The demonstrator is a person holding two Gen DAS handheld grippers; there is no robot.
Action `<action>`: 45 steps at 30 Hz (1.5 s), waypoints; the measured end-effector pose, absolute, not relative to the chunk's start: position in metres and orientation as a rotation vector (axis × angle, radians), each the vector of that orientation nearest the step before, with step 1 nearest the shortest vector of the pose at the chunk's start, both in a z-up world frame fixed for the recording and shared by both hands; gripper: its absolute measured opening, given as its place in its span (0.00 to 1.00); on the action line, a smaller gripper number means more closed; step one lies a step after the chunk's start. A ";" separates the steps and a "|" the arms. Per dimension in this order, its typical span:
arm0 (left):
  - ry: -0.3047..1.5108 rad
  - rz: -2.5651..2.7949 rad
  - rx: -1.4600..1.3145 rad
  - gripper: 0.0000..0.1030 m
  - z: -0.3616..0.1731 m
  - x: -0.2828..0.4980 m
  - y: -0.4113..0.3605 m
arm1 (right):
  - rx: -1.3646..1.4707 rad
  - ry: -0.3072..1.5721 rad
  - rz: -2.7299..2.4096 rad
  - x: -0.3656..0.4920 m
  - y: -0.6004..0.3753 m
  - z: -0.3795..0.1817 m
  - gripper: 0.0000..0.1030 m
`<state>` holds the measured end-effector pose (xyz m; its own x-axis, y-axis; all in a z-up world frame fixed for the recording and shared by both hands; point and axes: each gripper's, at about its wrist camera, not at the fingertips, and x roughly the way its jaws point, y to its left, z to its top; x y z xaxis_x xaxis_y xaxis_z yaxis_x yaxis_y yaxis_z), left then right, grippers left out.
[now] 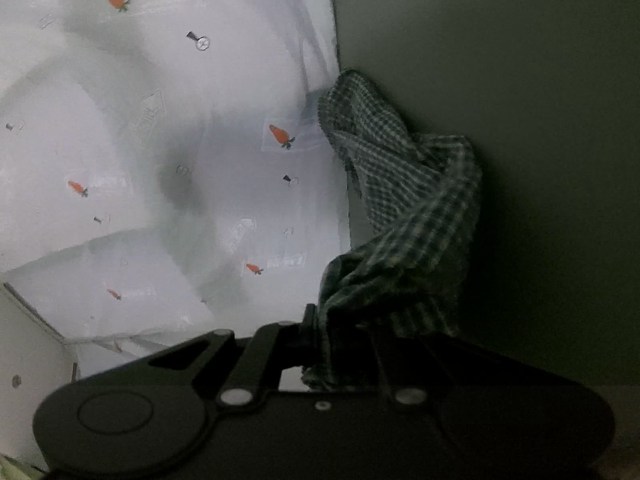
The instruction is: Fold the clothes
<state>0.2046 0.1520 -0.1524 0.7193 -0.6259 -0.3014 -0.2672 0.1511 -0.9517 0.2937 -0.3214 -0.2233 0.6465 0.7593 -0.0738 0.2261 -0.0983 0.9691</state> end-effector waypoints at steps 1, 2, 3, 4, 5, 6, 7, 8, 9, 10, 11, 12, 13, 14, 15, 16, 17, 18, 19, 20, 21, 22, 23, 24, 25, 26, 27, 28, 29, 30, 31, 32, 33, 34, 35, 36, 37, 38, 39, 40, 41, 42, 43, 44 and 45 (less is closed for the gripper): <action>0.777 -0.295 -1.448 0.02 -0.152 0.209 0.153 | 1.656 0.820 0.543 0.297 -0.321 -0.224 0.06; 0.767 -0.292 -1.460 0.02 -0.151 0.215 0.153 | 1.661 0.822 0.541 0.302 -0.321 -0.224 0.07; 0.761 -0.292 -1.465 0.02 -0.151 0.220 0.154 | 1.663 0.826 0.538 0.310 -0.321 -0.224 0.07; 0.756 -0.292 -1.466 0.02 -0.151 0.226 0.156 | 1.665 0.830 0.536 0.317 -0.321 -0.225 0.07; 0.752 -0.292 -1.467 0.02 -0.150 0.232 0.157 | 1.667 0.833 0.533 0.324 -0.320 -0.225 0.07; 0.751 -0.289 -1.469 0.02 -0.151 0.239 0.159 | 1.669 0.837 0.531 0.331 -0.320 -0.225 0.07; 0.753 -0.283 -1.471 0.02 -0.154 0.247 0.160 | 1.671 0.841 0.528 0.339 -0.320 -0.226 0.07; 0.755 -0.277 -1.473 0.02 -0.157 0.256 0.161 | 1.673 0.846 0.524 0.346 -0.319 -0.227 0.08; 0.758 -0.270 -1.476 0.02 -0.160 0.264 0.162 | 1.674 0.853 0.517 0.354 -0.319 -0.230 0.08; 0.760 -0.264 -1.478 0.02 -0.163 0.273 0.162 | 1.676 0.864 0.510 0.364 -0.318 -0.234 0.08; 0.762 -0.257 -1.480 0.03 -0.165 0.282 0.163 | 1.680 0.879 0.502 0.375 -0.316 -0.238 0.09; 0.764 -0.251 -1.483 0.03 -0.168 0.290 0.164 | 1.686 0.899 0.489 0.386 -0.315 -0.243 0.11; 0.769 -0.241 -1.482 0.03 -0.173 0.300 0.166 | 1.693 0.925 0.472 0.398 -0.313 -0.249 0.11; 0.779 -0.226 -1.478 0.03 -0.179 0.311 0.168 | 1.698 0.949 0.452 0.409 -0.312 -0.255 0.13; 0.790 -0.209 -1.474 0.03 -0.186 0.322 0.170 | 1.701 0.973 0.428 0.420 -0.311 -0.260 0.15; 0.804 -0.193 -1.475 0.03 -0.193 0.333 0.173 | 1.705 0.998 0.407 0.432 -0.310 -0.266 0.16; 0.821 -0.177 -1.483 0.03 -0.200 0.345 0.176 | 1.711 1.017 0.392 0.443 -0.310 -0.270 0.18; 0.833 -0.163 -1.498 0.04 -0.206 0.356 0.178 | 1.717 1.030 0.379 0.454 -0.310 -0.273 0.20; 0.839 -0.153 -1.523 0.05 -0.211 0.365 0.180 | 1.730 1.041 0.360 0.465 -0.310 -0.275 0.21; 0.844 -0.143 -1.547 0.06 -0.216 0.374 0.182 | 1.748 1.044 0.342 0.474 -0.310 -0.275 0.24; 0.848 -0.136 -1.565 0.07 -0.220 0.383 0.183 | 1.763 1.035 0.337 0.483 -0.310 -0.274 0.30; 0.856 -0.134 -1.566 0.07 -0.222 0.393 0.184 | 1.776 1.020 0.337 0.491 -0.310 -0.273 0.32; 0.869 -0.135 -1.555 0.07 -0.223 0.403 0.184 | 1.784 1.011 0.339 0.500 -0.310 -0.273 0.35; 0.879 -0.137 -1.549 0.08 -0.224 0.411 0.184 | 1.788 1.009 0.343 0.508 -0.309 -0.272 0.35; 0.885 -0.139 -1.550 0.12 -0.224 0.417 0.184 | 1.792 1.005 0.344 0.515 -0.309 -0.272 0.35; 0.890 -0.142 -1.551 0.15 -0.225 0.423 0.184 | 1.794 0.998 0.342 0.521 -0.308 -0.272 0.35; 0.888 -0.147 -1.558 0.25 -0.226 0.429 0.184 | 1.796 0.995 0.337 0.527 -0.307 -0.272 0.37; 0.877 -0.154 -1.573 0.34 -0.226 0.434 0.184 | 1.798 0.988 0.335 0.532 -0.307 -0.271 0.39; 0.866 -0.159 -1.587 0.37 -0.225 0.437 0.185 | 1.799 0.975 0.338 0.535 -0.307 -0.270 0.40; 0.855 -0.165 -1.600 0.39 -0.225 0.440 0.186 | 1.800 0.962 0.340 0.538 -0.307 -0.269 0.40; 0.830 -0.166 -1.621 0.41 -0.224 0.443 0.187 | 1.797 0.951 0.338 0.541 -0.308 -0.267 0.41; 0.790 -0.164 -1.651 0.42 -0.222 0.445 0.190 | 1.790 0.940 0.332 0.544 -0.310 -0.266 0.42; 0.750 -0.161 -1.679 0.45 -0.220 0.448 0.192 | 1.777 0.932 0.329 0.545 -0.311 -0.264 0.42; 0.715 -0.158 -1.689 0.48 -0.217 0.450 0.195 | 1.759 0.925 0.329 0.545 -0.313 -0.261 0.42; 0.689 -0.154 -1.678 0.50 -0.213 0.451 0.199 | 1.740 0.918 0.328 0.546 -0.314 -0.258 0.42; 0.663 -0.151 -1.667 0.51 -0.209 0.452 0.202 | 1.721 0.911 0.328 0.546 -0.316 -0.255 0.42; 0.637 -0.147 -1.655 0.51 -0.205 0.454 0.205 | 1.681 0.902 0.331 0.545 -0.317 -0.249 0.42; 0.633 -0.139 -1.617 0.51 -0.199 0.455 0.207 | 1.621 0.892 0.336 0.544 -0.318 -0.241 0.42; 0.653 -0.125 -1.549 0.51 -0.191 0.455 0.207 | 1.556 0.888 0.344 0.541 -0.319 -0.232 0.41; 0.675 -0.116 -1.479 0.51 -0.183 0.455 0.205 | 1.485 0.889 0.354 0.538 -0.318 -0.224 0.41; 0.701 -0.116 -1.414 0.51 -0.177 0.455 0.201 | 1.415 0.889 0.364 0.535 -0.317 -0.215 0.41; 0.727 -0.120 -1.356 0.51 -0.172 0.454 0.196 | 1.350 0.891 0.372 0.532 -0.315 -0.207 0.40; 0.759 -0.124 -1.295 0.51 -0.168 0.451 0.191 | 1.294 0.895 0.377 0.528 -0.312 -0.201 0.40; 0.797 -0.127 -1.230 0.51 -0.164 0.448 0.184 | 1.252 0.900 0.379 0.524 -0.310 -0.197 0.40; 0.835 -0.127 -1.161 0.51 -0.161 0.445 0.175 | 1.219 0.905 0.381 0.518 -0.309 -0.195 0.40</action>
